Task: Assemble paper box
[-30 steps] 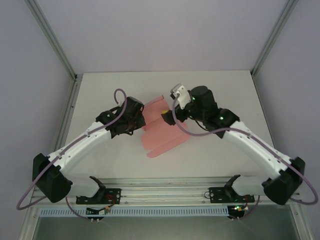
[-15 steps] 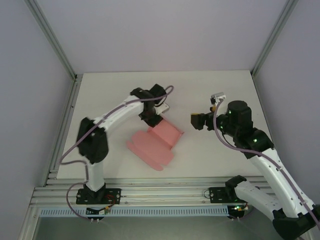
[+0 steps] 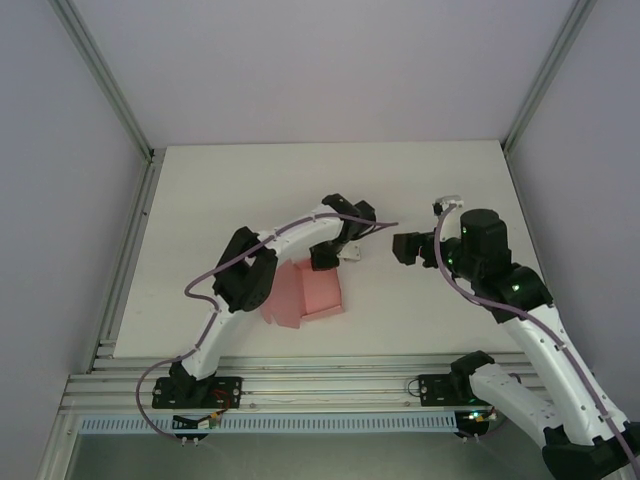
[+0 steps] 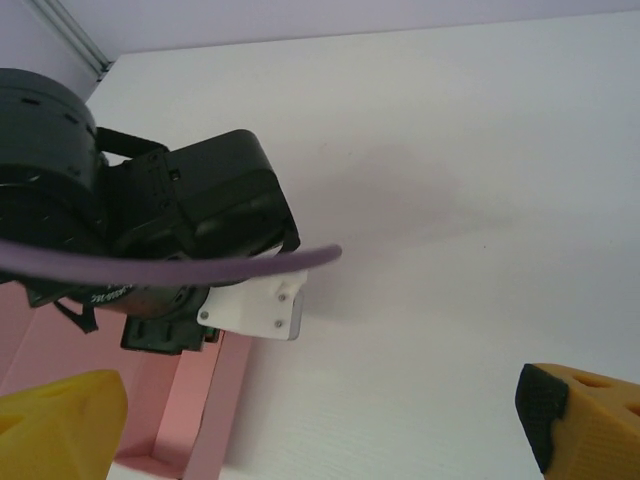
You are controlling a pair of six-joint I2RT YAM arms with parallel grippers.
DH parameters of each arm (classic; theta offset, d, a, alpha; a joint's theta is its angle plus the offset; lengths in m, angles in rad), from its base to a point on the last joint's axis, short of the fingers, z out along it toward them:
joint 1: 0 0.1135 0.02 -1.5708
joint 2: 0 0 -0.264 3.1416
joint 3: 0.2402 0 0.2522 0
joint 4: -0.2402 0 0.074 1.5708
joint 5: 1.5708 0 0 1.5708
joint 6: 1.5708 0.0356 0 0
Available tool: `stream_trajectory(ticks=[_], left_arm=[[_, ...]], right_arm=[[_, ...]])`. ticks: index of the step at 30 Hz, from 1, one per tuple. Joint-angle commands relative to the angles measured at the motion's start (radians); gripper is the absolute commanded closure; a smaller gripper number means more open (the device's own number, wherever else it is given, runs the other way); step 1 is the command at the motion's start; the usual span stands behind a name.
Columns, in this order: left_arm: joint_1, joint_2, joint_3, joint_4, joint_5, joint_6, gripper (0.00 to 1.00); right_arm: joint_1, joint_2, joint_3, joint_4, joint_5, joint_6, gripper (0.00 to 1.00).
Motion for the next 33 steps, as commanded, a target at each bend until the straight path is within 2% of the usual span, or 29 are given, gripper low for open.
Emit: stream_trajectory(ticks=[1,5,7,8,9,10,13,17,19,21,23,26,29,33], left_arm=[[-0.009,-0.032,0.053,0.006,0.001,0.045,0.49],[-0.011,-0.101,0.066,0.018,0.011,0.075,0.35],[-0.010,-0.137,0.073,0.015,0.022,0.074,0.32],[-0.010,-0.157,0.073,0.013,0.027,0.076,0.22],[-0.010,-0.181,0.073,0.011,0.035,0.073,0.05],[-0.010,-0.205,0.068,0.014,0.040,0.069,0.00],[-0.010,-0.301,0.027,0.102,0.046,0.032,0.00],[0.009,-0.487,-0.080,0.362,0.059,-0.092,0.00],[0.030,-0.578,-0.129,0.463,0.056,-0.185,0.00],[0.074,-0.658,-0.167,0.536,-0.002,-0.347,0.00],[0.159,-0.723,-0.187,0.513,-0.095,-0.578,0.00],[0.340,-0.844,-0.346,0.474,-0.057,-0.857,0.00],[0.444,-0.975,-0.563,0.496,-0.080,-0.964,0.00],[0.474,-1.130,-0.737,0.504,-0.106,-1.003,0.00]], right_arm=[[-0.022,0.006,-0.012,-0.012,-0.010,0.009,0.00],[-0.057,0.013,-0.024,-0.006,-0.045,0.000,0.00],[-0.084,0.016,-0.029,-0.005,-0.061,-0.005,0.00],[-0.100,0.016,-0.032,-0.005,-0.070,-0.009,0.00],[-0.117,0.018,-0.034,-0.003,-0.083,-0.015,0.00],[-0.133,0.021,-0.036,-0.003,-0.095,-0.018,0.00],[-0.167,0.054,-0.045,0.018,-0.173,-0.060,0.00],[-0.167,0.187,-0.060,0.111,-0.409,-0.275,0.00],[-0.135,0.272,-0.044,0.153,-0.506,-0.367,0.00],[-0.030,0.381,-0.010,0.178,-0.469,-0.501,0.00],[0.069,0.529,0.070,0.123,-0.417,-0.679,0.00],[0.144,0.761,0.240,0.024,-0.364,-0.785,0.03],[0.198,0.939,0.365,0.044,-0.282,-0.807,0.08],[0.252,1.100,0.481,0.007,-0.223,-0.863,0.12]])
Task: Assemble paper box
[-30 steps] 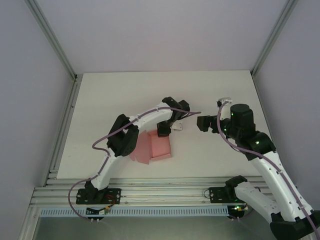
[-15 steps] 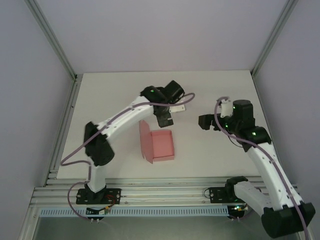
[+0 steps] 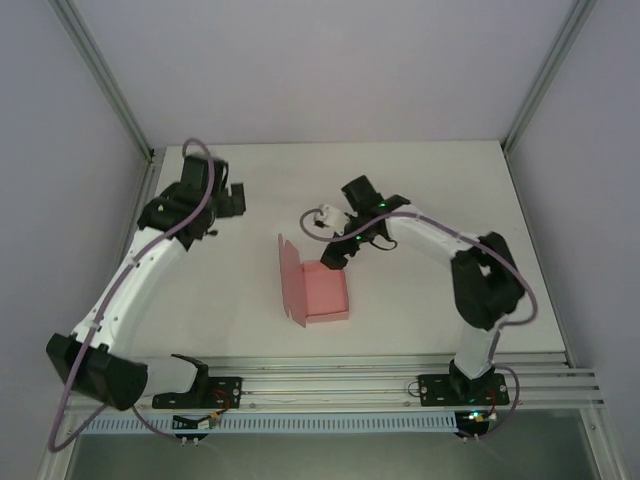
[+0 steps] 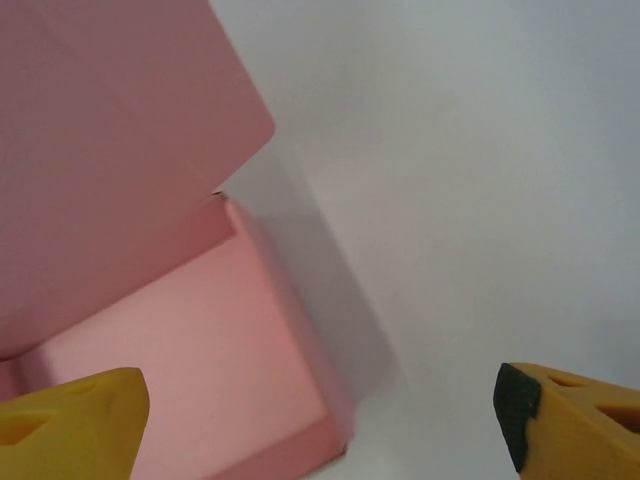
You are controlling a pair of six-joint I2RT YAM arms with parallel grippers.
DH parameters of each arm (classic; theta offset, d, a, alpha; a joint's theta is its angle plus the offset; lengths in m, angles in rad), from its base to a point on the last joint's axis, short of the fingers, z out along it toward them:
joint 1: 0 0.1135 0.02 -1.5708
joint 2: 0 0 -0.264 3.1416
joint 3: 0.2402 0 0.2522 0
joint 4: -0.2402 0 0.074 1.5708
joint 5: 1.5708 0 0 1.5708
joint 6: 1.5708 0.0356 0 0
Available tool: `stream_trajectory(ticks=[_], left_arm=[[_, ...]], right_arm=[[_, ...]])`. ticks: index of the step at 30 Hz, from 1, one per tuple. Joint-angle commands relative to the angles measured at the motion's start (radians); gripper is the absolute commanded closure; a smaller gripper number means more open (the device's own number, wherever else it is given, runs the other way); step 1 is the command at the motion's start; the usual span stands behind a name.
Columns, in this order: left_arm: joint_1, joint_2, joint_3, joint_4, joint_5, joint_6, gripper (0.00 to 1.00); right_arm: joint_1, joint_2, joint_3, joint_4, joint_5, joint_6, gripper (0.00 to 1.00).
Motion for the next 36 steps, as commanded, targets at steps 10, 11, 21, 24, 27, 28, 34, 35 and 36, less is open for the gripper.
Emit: stream_trajectory(ticks=[10,11,21,24,27,28,34,35,36], left_arm=[[0.026,-0.146,-0.204,-0.002,-0.035,-0.145,0.00],[0.027,-0.139,-0.205,-0.001,-0.035,-0.146,0.00],[0.027,-0.113,-0.202,0.010,-0.033,-0.151,0.00],[0.027,-0.112,-0.207,0.029,-0.008,-0.151,0.00],[0.027,-0.098,-0.213,0.049,0.004,-0.157,0.00],[0.027,-0.093,-0.213,0.056,0.010,-0.156,0.00],[0.026,-0.058,-0.206,0.086,0.059,-0.160,0.00],[0.026,-0.052,-0.207,0.094,0.067,-0.159,0.00],[0.027,-0.047,-0.208,0.103,0.078,-0.155,0.00]], right_arm=[[0.062,0.163,0.070,-0.079,-0.030,-0.080,0.30],[0.067,0.174,0.076,-0.070,-0.008,-0.064,0.33],[0.076,0.152,0.002,0.100,0.197,0.183,0.80],[0.077,0.098,-0.067,0.164,0.313,0.390,0.88],[0.076,0.057,-0.118,0.137,0.509,0.724,0.90],[0.076,0.045,-0.136,0.102,0.567,0.838,0.91],[0.100,-0.086,-0.340,0.046,0.788,1.367,0.84],[0.110,-0.109,-0.374,0.066,0.805,1.408,0.84],[0.124,-0.127,-0.399,0.076,0.833,1.464,0.79]])
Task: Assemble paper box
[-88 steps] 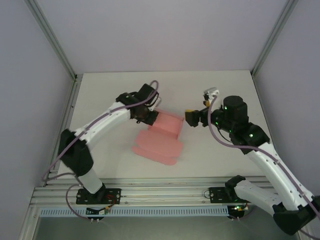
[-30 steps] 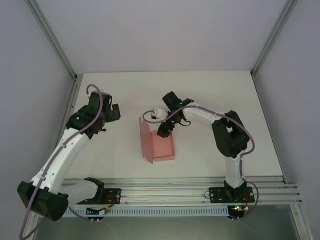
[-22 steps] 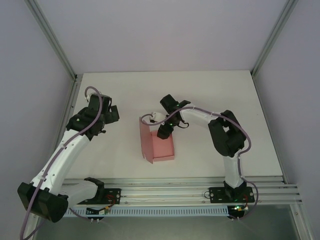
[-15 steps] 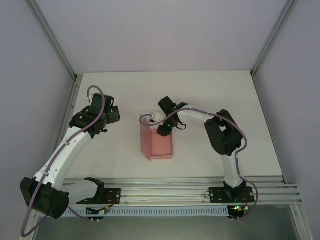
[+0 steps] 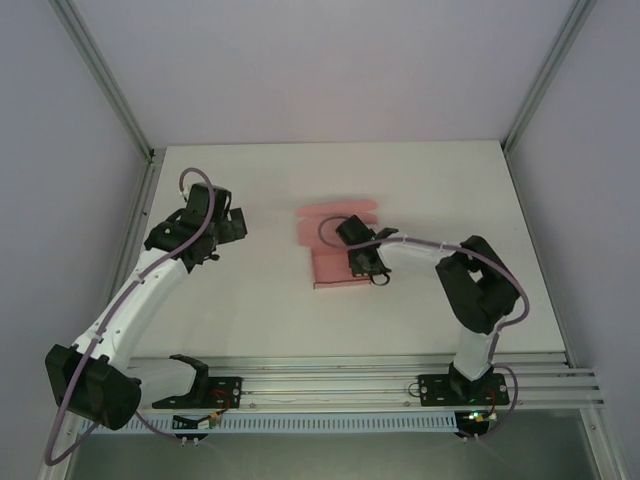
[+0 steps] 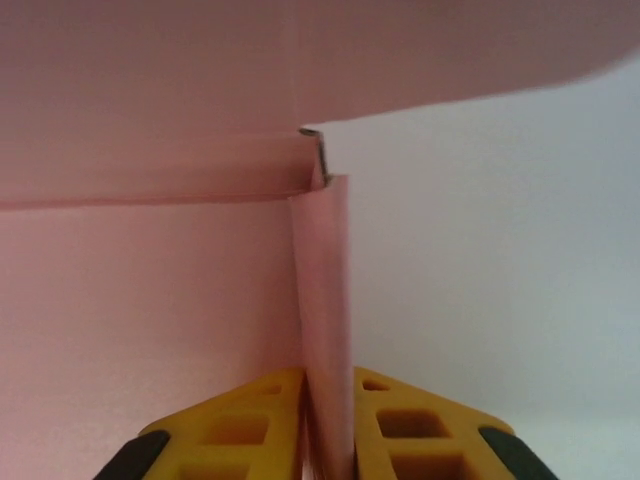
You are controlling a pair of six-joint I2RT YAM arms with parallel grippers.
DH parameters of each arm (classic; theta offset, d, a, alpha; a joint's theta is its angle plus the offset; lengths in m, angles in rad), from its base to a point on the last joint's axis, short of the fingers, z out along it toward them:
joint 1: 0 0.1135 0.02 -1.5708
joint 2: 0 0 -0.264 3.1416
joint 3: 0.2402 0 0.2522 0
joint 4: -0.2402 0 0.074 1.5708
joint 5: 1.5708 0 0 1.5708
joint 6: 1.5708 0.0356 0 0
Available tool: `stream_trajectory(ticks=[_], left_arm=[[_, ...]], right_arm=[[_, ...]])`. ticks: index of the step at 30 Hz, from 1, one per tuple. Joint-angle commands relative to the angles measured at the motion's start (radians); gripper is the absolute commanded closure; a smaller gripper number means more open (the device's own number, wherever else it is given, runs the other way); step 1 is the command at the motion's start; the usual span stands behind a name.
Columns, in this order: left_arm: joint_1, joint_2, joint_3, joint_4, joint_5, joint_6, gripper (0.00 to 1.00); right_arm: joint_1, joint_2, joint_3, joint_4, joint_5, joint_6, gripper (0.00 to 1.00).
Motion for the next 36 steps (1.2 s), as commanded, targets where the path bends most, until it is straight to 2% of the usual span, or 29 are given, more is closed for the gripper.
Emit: stream_trajectory(ticks=[1,4,7,8,11,14,16,17,20,22,24,28,30,32,36], left_arm=[[0.009,0.014,-0.012,0.043,0.050,-0.007,0.00],[0.008,0.023,-0.022,0.071,0.114,0.017,0.00],[0.009,0.018,-0.049,0.142,0.286,0.102,0.00],[0.009,0.015,-0.064,0.179,0.366,0.147,0.00],[0.007,0.015,-0.095,0.280,0.506,0.232,0.00],[0.008,0.060,-0.071,0.327,0.557,0.273,0.00],[0.008,0.106,-0.042,0.335,0.579,0.300,0.00],[0.007,0.132,-0.025,0.337,0.593,0.315,0.00],[0.009,0.199,0.015,0.337,0.627,0.332,0.00],[0.008,0.229,0.026,0.342,0.653,0.350,0.00],[0.007,0.254,0.027,0.360,0.720,0.399,0.00],[0.007,0.307,0.040,0.382,0.855,0.514,0.00],[0.007,0.349,0.078,0.362,0.916,0.565,0.00],[0.006,0.402,0.130,0.329,0.954,0.592,0.00],[0.008,0.491,0.225,0.258,0.981,0.608,0.00]], right_arm=[[0.044,-0.066,-0.069,-0.011,0.159,0.345,0.77],[0.056,-0.065,-0.037,-0.051,0.149,0.339,0.67],[0.057,-0.088,-0.019,-0.101,0.160,0.334,0.56],[0.057,-0.111,-0.021,-0.106,0.172,0.327,0.48],[0.055,-0.208,-0.077,-0.094,0.198,0.269,0.40],[0.050,-0.324,-0.128,-0.090,0.194,0.195,0.30],[0.046,-0.397,-0.174,-0.009,0.142,0.038,0.30],[0.037,-0.434,-0.201,0.027,0.108,-0.019,0.24],[-0.062,-0.523,-0.250,0.051,-0.005,-0.106,0.24],[-0.131,-0.574,-0.294,0.106,-0.096,-0.217,0.26],[-0.177,-0.612,-0.347,0.204,-0.206,-0.350,0.28],[-0.300,-0.627,-0.343,0.203,-0.430,-0.470,0.32],[-0.345,-0.616,-0.317,0.194,-0.492,-0.528,0.40],[-0.366,-0.589,-0.276,0.188,-0.519,-0.554,0.45],[-0.391,-0.499,-0.203,0.141,-0.535,-0.594,0.47]])
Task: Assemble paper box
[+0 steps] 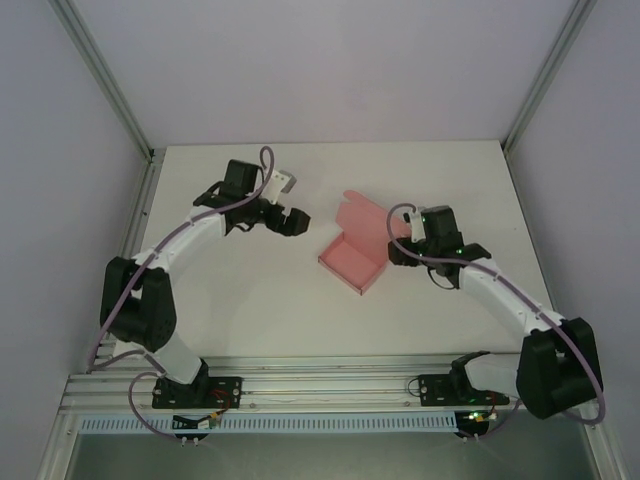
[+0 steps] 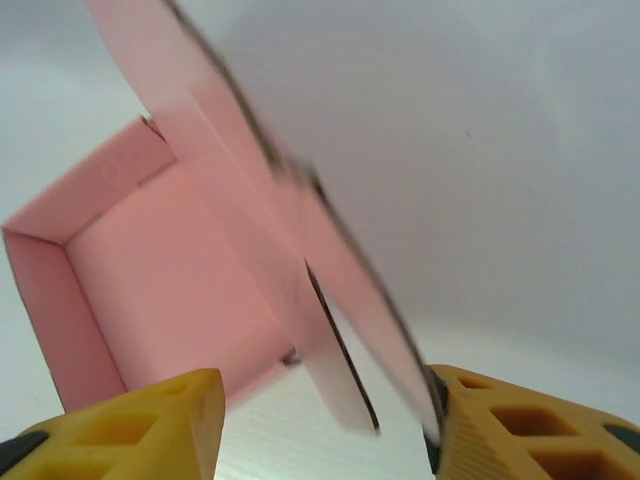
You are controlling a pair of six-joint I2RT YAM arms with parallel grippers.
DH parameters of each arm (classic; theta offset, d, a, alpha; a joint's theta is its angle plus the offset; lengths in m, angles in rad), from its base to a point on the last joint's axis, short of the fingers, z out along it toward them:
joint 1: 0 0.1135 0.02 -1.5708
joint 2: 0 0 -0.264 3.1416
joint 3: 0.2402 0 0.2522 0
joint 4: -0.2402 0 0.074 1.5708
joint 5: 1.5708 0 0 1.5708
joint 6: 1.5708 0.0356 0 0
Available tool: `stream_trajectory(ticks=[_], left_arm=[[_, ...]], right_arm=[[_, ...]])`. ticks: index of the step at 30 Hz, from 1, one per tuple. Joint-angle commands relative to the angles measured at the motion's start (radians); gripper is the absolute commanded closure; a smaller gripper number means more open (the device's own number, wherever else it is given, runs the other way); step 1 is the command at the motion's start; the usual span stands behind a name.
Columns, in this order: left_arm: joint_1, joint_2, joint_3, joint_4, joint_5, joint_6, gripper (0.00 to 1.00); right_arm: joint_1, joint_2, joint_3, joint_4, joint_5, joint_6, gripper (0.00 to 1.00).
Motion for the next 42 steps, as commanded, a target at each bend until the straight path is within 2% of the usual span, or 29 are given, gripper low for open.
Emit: stream_trajectory(ticks=[1,3,4,5,7,11,16,18,21,23,26,31,36,42], left_arm=[[0.007,0.050,0.072,-0.073,0.085,0.063,0.00],[0.006,0.068,0.082,-0.078,0.108,0.076,0.00],[0.006,0.080,0.085,-0.078,0.123,0.085,0.00],[0.004,0.088,0.092,-0.080,0.132,0.093,0.00],[-0.001,0.104,0.115,-0.106,0.134,0.109,0.00],[-0.009,0.124,0.145,-0.148,0.147,0.169,0.00],[-0.009,0.135,0.173,-0.197,0.185,0.243,0.00],[-0.009,0.142,0.197,-0.227,0.193,0.272,0.00],[-0.008,0.154,0.233,-0.269,0.182,0.312,0.00],[-0.007,0.164,0.255,-0.301,0.178,0.343,0.03],[-0.006,0.179,0.302,-0.383,0.188,0.387,0.14],[-0.006,0.195,0.330,-0.439,0.204,0.405,0.41],[-0.007,0.179,0.314,-0.416,0.182,0.397,0.47],[-0.007,0.195,0.332,-0.465,0.157,0.393,0.64]], right_arm=[[-0.016,0.065,0.062,-0.013,-0.079,-0.102,0.48],[-0.025,0.093,0.067,0.000,-0.097,-0.123,0.54],[-0.032,0.105,0.071,0.014,-0.105,-0.131,0.59],[-0.038,0.115,0.081,0.021,-0.122,-0.143,0.69],[-0.044,0.131,0.105,0.029,-0.158,-0.168,0.77],[-0.055,0.158,0.152,0.011,-0.321,-0.341,0.94],[-0.075,0.274,0.325,-0.203,-0.595,-0.649,0.98],[-0.079,0.331,0.399,-0.319,-0.715,-0.826,0.98],[-0.080,0.433,0.532,-0.467,-0.775,-0.979,0.97],[-0.082,0.525,0.667,-0.644,-0.798,-1.086,0.97],[-0.082,0.625,0.803,-0.762,-0.785,-1.129,0.97],[-0.082,0.644,0.819,-0.726,-0.756,-1.123,0.97],[-0.082,0.648,0.819,-0.735,-0.708,-1.119,0.97],[-0.082,0.638,0.812,-0.687,-0.674,-1.073,0.97]])
